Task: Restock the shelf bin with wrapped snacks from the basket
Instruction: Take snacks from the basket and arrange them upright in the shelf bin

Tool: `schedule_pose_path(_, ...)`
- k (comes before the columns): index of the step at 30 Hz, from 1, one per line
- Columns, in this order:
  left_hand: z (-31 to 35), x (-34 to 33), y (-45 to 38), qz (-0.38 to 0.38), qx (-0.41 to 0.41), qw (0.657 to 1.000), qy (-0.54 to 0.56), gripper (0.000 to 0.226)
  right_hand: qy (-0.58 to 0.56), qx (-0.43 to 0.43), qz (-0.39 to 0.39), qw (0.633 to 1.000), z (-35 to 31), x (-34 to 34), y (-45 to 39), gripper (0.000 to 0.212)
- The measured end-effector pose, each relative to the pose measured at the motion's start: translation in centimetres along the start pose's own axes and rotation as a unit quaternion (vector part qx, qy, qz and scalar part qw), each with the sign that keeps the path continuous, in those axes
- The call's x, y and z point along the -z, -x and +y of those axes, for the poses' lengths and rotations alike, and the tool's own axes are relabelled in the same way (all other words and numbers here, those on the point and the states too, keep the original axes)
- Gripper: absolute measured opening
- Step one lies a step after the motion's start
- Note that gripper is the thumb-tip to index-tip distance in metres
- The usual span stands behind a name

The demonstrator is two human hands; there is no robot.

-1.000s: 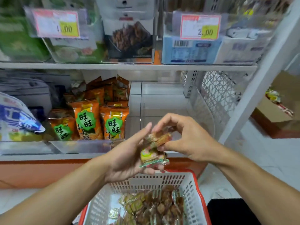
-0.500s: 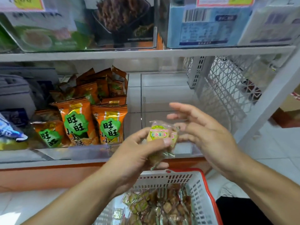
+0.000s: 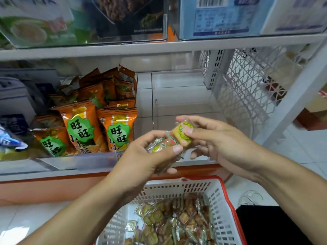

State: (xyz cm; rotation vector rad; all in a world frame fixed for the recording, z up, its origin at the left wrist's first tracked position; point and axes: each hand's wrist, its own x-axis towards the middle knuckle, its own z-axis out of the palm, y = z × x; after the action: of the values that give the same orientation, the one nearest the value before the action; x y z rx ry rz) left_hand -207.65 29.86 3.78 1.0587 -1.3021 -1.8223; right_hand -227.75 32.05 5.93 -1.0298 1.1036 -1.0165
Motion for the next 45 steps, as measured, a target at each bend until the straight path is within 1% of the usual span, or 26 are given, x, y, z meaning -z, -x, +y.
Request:
schedule_pose_path(3,0.3,0.1,0.1,-0.030,0.017,0.999,-0.005,0.031,0.068,-0.034,-0.069,0.995,-0.9,1.2,0.3,0.043)
schedule_pose_path(5,0.3,0.1,0.1,-0.043,0.031,0.999,-0.002,0.029,0.114,-0.064,-0.117,0.984,-1.3,1.9,0.3,0.044)
schedule_pose_path(7,0.2,0.2,0.0,-0.036,0.042,0.998,0.001,0.029,0.124,-0.079,-0.131,0.980,-1.4,2.2,0.1,0.042)
schedule_pose_path(8,0.2,0.3,-0.2,-0.027,0.044,0.999,0.005,0.031,0.109,-0.079,-0.118,0.984,-1.5,2.3,-0.1,0.041)
schedule_pose_path(10,0.4,0.3,-0.8,0.001,0.023,1.000,0.011,0.045,0.060,-0.064,-0.058,0.994,-1.9,2.7,-1.2,0.040)
schedule_pose_path(13,0.7,0.2,-1.8,0.038,-0.038,0.997,-0.054,0.077,0.005,-0.024,0.056,0.998,-1.8,2.6,-5.0,0.029)
schedule_pose_path(15,0.7,0.0,-2.3,0.045,-0.049,0.994,-0.086,0.097,0.016,-0.025,0.117,0.993,-0.8,2.2,-8.4,0.027)
schedule_pose_path(16,0.6,-0.1,-2.6,0.049,-0.041,0.995,-0.081,0.104,0.032,-0.030,0.133,0.990,-0.2,1.9,-10.0,0.027)
schedule_pose_path(18,0.4,-0.4,-3.2,0.056,-0.021,0.996,-0.063,0.113,0.049,-0.033,0.134,0.989,1.2,1.6,-12.9,0.034)
schedule_pose_path(20,0.3,-0.5,-3.8,0.063,-0.010,0.997,-0.050,0.116,0.037,-0.040,0.120,0.991,2.3,1.6,-15.7,0.036)
schedule_pose_path(22,0.2,-0.5,-4.3,0.070,-0.014,0.997,-0.032,0.114,-0.013,-0.068,0.117,0.991,3.1,2.0,-18.3,0.025)
schedule_pose_path(23,0.2,-0.4,-4.4,0.073,-0.022,0.997,-0.027,0.112,-0.013,-0.072,0.123,0.990,3.4,2.1,-19.6,0.020)
schedule_pose_path(24,0.3,-0.4,-4.6,0.076,-0.028,0.996,-0.024,0.110,0.044,-0.074,0.137,0.987,3.9,2.4,-21.0,0.013)
schedule_pose_path(25,0.3,-0.3,-4.6,0.077,-0.032,0.996,-0.023,0.108,0.155,-0.063,0.147,0.975,4.2,2.8,-22.2,0.006)
schedule_pose_path(26,0.3,-0.3,-4.7,0.076,-0.033,0.996,-0.026,0.106,0.286,-0.044,0.158,0.944,4.5,3.2,-23.2,0.009)
schedule_pose_path(27,0.3,-0.3,-4.7,0.075,-0.031,0.996,-0.032,0.106,0.361,-0.029,0.171,0.916,4.7,3.4,-23.9,0.016)
schedule_pose_path(28,0.2,-0.4,-4.7,0.075,-0.027,0.996,-0.042,0.107,0.392,-0.025,0.171,0.903,4.7,3.6,-24.3,0.022)
schedule_pose_path(29,0.2,-0.4,-4.7,0.073,-0.023,0.996,-0.054,0.109,0.402,-0.021,0.173,0.899,5.0,3.7,-24.8,0.025)
schedule_pose_path(30,0.1,-0.5,-4.7,0.070,-0.019,0.995,-0.064,0.111,0.399,-0.016,0.184,0.898,5.0,3.7,-25.1,0.023)
schedule_pose_path(32,0.0,-0.5,-4.7,0.065,-0.020,0.995,-0.068,0.113,0.384,0.002,0.230,0.894,5.0,3.6,-25.7,0.013)
schedule_pose_path(34,-0.2,-0.5,-4.9,0.065,-0.024,0.996,-0.059,0.113,0.385,0.023,0.266,0.883,5.0,3.5,-26.2,0.019)
schedule_pose_path(36,-0.2,-0.4,-4.9,0.063,-0.025,0.996,-0.056,0.113,0.395,0.002,0.262,0.881,5.2,3.6,-26.4,0.020)
schedule_pose_path(38,-0.1,-0.3,-4.9,0.057,-0.021,0.997,-0.057,0.114,0.457,-0.029,0.233,0.858,5.3,3.7,-26.4,0.019)
schedule_pose_path(40,-0.1,-0.3,-4.9,0.054,-0.016,0.997,-0.055,0.115,0.491,-0.023,0.247,0.835,5.1,3.8,-26.4,0.025)
schedule_pose_path(43,-0.1,-0.3,-4.8,0.054,-0.014,0.997,-0.044,0.115,0.465,-0.015,0.266,0.844,5.1,3.4,-26.4,0.032)
schedule_pose_path(45,-0.1,-0.3,-4.7,0.063,-0.014,0.997,-0.034,0.114,0.432,-0.034,0.262,0.862,5.1,3.0,-26.3,0.036)
